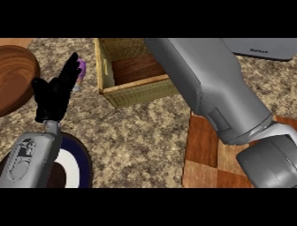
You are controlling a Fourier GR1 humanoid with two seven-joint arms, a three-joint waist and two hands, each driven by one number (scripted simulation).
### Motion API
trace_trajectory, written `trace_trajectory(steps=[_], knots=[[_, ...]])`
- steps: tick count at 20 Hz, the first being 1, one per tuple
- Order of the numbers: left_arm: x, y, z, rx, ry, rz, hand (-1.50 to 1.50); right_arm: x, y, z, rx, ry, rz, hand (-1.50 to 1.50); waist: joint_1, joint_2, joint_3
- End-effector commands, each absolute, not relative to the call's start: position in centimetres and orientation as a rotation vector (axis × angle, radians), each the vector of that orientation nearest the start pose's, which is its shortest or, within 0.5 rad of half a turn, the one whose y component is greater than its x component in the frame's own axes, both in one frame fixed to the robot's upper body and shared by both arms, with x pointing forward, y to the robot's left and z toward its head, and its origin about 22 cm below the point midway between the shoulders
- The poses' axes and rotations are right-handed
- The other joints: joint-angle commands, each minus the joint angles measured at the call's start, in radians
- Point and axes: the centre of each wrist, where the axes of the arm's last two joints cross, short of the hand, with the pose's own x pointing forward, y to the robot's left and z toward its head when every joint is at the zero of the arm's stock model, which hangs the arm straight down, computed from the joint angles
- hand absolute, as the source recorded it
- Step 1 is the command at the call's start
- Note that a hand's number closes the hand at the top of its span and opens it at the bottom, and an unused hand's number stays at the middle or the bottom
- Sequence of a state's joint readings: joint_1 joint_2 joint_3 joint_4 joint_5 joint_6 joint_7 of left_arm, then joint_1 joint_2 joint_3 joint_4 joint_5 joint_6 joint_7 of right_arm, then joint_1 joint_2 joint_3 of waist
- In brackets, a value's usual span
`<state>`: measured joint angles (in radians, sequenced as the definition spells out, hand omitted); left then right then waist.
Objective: Pick the eggplant from the cutting board and place it in the basket
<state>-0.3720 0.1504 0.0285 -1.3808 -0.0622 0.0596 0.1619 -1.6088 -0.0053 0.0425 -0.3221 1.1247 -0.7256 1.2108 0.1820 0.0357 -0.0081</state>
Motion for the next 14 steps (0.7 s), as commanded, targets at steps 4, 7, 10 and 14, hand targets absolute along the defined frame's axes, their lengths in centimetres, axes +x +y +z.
trace_trajectory(steps=[4,7,10,14], knots=[[32.1,24.2,5.6,0.165,-1.562,-0.175,0.0,44.7,0.2,25.5,-1.165,-1.222,-0.232,1.5,-0.009,-0.008,0.002],[32.4,24.2,5.6,0.19,-1.561,-0.159,0.0,45.5,-1.1,21.7,-1.541,-1.068,0.24,1.5,-0.023,-0.005,-0.007],[32.5,24.4,5.9,0.166,-1.56,-0.185,0.0,45.4,-0.5,23.1,-1.655,-1.07,0.315,1.5,-0.01,-0.007,-0.003],[32.4,23.7,5.6,0.158,-1.563,-0.174,0.0,45.3,-0.2,24.1,-1.751,-1.025,0.406,1.5,-0.018,-0.003,-0.001]])
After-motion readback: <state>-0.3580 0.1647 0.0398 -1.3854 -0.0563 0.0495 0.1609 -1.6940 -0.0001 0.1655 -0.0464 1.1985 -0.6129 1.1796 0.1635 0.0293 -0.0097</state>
